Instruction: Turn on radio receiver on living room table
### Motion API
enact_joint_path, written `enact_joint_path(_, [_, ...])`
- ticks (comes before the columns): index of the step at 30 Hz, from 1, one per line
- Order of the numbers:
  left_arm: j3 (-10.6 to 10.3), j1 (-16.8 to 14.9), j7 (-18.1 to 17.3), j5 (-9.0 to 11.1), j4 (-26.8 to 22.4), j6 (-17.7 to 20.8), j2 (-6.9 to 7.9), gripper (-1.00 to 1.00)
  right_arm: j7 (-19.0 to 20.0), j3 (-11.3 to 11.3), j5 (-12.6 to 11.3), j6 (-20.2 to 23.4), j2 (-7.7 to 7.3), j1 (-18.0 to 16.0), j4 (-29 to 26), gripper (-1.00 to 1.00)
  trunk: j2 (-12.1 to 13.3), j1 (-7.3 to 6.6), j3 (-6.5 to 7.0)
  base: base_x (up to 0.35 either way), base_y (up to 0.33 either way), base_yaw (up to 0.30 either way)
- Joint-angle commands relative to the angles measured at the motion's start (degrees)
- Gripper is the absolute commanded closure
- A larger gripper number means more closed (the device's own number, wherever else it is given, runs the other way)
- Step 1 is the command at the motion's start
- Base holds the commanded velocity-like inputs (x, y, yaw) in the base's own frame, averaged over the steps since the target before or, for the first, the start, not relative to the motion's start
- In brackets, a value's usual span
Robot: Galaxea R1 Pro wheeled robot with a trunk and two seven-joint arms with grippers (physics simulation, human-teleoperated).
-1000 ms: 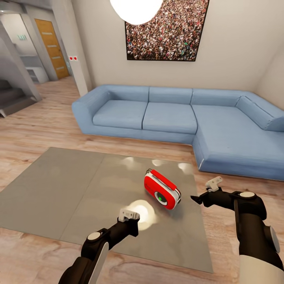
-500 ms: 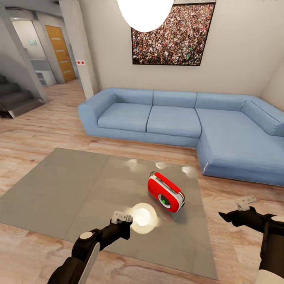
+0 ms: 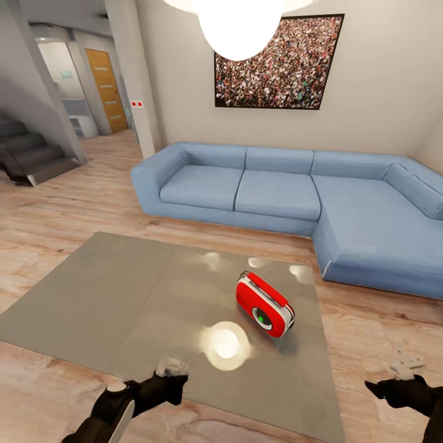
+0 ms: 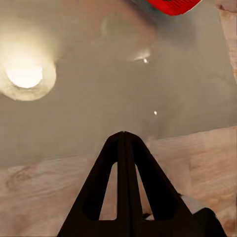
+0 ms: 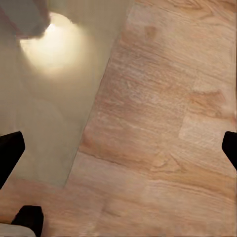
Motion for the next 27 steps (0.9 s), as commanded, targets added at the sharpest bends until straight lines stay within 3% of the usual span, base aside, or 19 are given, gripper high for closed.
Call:
enact_joint_path(1, [0.0, 0.0, 0.0, 0.1, 2.3, -0.2, 0.13, 1.0, -2.0, -2.1, 1.1, -1.9, -0.35, 0.0, 2.5, -1.0, 0.0, 0.0, 0.11, 0.0, 0.0, 0.087])
enact_joint_path(2, [0.1, 0.0, 0.0, 0.1, 5.6, -0.5, 0.21, 1.0, -5.2, -4.6, 2.9, -4.2, -1.2, 0.0, 6.6, -1.0, 0.0, 0.0, 0.2, 0.0, 0.0, 0.085])
enact_joint_path(6, [0.3, 0.0, 0.5, -0.1, 16.2, -3.6, 0.28, 1.0, -15.4, -9.4, 7.7, -8.0, -5.05, 0.1, 19.9, -1.0, 0.0, 0.0, 0.56, 0.0, 0.0, 0.078])
enact_joint_path(7, [0.3, 0.0, 0.5, -0.2, 17.8, -4.3, 0.28, 1.0, -16.6, -9.8, 8.1, -8.3, -5.66, 0.2, 21.5, -1.0, 0.0, 0.0, 0.65, 0.0, 0.0, 0.073])
enact_joint_path(10, [0.4, 0.0, 0.7, -0.4, 29.1, -8.9, 0.27, 1.0, -23.0, -11.1, 9.2, -9.8, -8.1, 2.9, 30.7, -1.0, 0.0, 0.0, 0.92, 0.0, 0.0, 0.074])
enact_joint_path(11, [0.5, 0.0, 0.8, -0.4, 36.7, -13.1, 0.31, 1.0, -25.8, -11.4, 9.5, -10.1, -8.67, 5.4, 34.9, -1.0, 0.0, 0.0, 1.01, 0.0, 0.0, 0.081])
enact_joint_path(15, [0.5, 0.0, 2.3, -0.2, 48.4, -21.7, 0.44, 1.0, -28.0, -11.6, 9.7, -10.3, -9.04, 9.5, 41.1, -1.0, 0.0, 0.0, 1.37, 0.0, 0.0, 0.083])
enact_joint_path(20, [0.5, 0.0, 7.2, 0.0, 54.6, -26.2, 0.37, 1.0, -29.6, -11.6, 9.6, -10.3, -9.32, 14.1, 46.9, -1.0, 0.0, 0.0, 1.82, 0.0, 0.0, 0.084])
enact_joint_path(27, [0.4, 0.0, 8.7, 0.1, 58.1, -28.7, 0.09, 1.0, -33.8, -11.6, 9.6, -10.9, -9.34, 17.9, 54.4, -1.0, 0.0, 0.0, 2.45, 0.0, 0.0, 0.08])
